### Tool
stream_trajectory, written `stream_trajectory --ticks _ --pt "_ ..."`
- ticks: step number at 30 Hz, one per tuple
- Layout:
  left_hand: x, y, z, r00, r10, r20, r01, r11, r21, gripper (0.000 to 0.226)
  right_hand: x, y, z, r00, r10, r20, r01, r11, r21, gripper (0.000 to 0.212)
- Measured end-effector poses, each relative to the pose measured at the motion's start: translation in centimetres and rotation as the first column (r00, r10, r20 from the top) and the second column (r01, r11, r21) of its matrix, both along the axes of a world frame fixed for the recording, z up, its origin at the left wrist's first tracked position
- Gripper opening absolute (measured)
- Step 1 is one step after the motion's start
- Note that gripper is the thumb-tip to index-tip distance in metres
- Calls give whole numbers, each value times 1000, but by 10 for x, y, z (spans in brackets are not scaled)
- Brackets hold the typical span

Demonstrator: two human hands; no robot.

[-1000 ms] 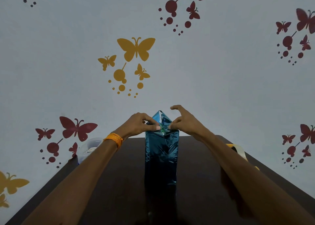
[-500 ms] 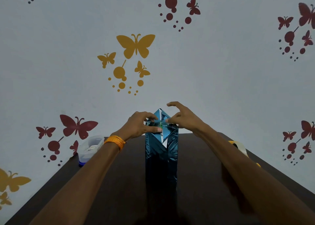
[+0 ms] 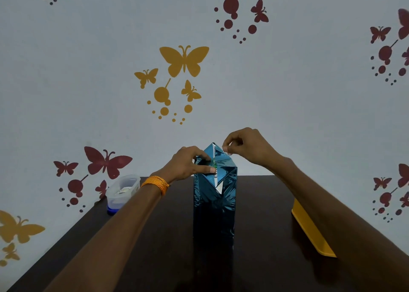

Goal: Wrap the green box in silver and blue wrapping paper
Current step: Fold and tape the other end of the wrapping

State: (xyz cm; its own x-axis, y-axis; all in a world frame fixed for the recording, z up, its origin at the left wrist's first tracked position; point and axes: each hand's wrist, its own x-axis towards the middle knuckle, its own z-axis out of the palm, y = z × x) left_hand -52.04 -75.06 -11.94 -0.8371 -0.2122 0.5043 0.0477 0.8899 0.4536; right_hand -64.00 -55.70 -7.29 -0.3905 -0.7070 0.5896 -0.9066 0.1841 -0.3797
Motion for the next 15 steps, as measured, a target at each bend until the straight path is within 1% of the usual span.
stream_trajectory --ticks 4,6,7,10,11,15 --pt "0 0 -1 1000 -1 -4 1 1000 2 46 8 5 7 982 -64 -176 84 991 104 6" --pt "1 0 -2 1000 1 -8 -1 1000 1 46 14 9 10 950 -116 -289 157 980 121 12" --pt "1 0 -2 1000 3 -9 -3 1000 2 45 16 10 11 936 -129 -327 177 977 122 19" --pt "1 1 -1 1000 8 -5 -8 1000 0 45 21 14 12 926 -94 -365 155 978 142 57" --pt "1 1 -1 1000 9 -3 -9 1000 1 45 22 14 12 925 -88 -370 148 979 138 61" --pt "1 2 -2 1000 14 -2 -14 1000 12 47 22 12 13 906 -118 -406 170 981 94 50"
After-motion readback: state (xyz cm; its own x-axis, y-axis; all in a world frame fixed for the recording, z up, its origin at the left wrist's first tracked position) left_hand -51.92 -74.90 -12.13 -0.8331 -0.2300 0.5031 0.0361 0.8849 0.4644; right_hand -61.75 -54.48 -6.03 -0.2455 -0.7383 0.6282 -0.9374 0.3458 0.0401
